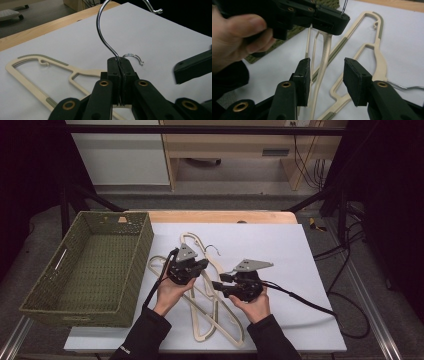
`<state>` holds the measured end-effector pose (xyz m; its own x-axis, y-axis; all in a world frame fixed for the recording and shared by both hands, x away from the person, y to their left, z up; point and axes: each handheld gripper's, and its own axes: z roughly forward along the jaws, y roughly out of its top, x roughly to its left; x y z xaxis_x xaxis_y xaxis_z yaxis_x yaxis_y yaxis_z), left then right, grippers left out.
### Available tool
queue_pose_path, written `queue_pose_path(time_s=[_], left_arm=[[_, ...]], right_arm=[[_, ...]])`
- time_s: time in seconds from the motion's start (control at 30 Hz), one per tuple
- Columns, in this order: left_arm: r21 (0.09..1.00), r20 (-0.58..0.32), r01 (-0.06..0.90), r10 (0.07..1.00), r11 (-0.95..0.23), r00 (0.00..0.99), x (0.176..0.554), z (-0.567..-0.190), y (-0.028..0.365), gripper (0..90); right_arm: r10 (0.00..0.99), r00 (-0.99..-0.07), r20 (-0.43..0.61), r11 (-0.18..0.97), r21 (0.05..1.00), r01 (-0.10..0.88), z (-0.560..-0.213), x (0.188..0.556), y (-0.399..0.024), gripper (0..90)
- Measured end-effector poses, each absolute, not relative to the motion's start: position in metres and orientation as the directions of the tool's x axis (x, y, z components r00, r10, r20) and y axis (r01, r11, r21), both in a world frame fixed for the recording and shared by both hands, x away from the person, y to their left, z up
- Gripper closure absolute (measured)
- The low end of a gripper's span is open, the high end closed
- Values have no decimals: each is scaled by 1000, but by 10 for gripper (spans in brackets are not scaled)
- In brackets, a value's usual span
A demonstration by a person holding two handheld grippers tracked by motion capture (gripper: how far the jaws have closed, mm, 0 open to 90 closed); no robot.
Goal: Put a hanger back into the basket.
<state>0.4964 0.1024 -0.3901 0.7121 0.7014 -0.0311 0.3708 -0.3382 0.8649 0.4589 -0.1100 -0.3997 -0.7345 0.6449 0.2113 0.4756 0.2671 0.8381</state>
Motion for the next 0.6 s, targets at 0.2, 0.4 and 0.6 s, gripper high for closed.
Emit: queue_pose_path(time_s=[0.2,0.4,0.6], left_arm=[[870,-38,364,690,-333,722,493,-389,102,879],[878,-46,355,680,-322,731,491,-386,108,801],[898,-29,314,671,-308,741,478,-368,130,561]], right_arm=[[631,-725,275,298,778,554,-413,479,-88,740],[625,-708,330,270,759,592,-416,481,-85,821],[614,-695,375,237,752,615,-412,477,-87,860]])
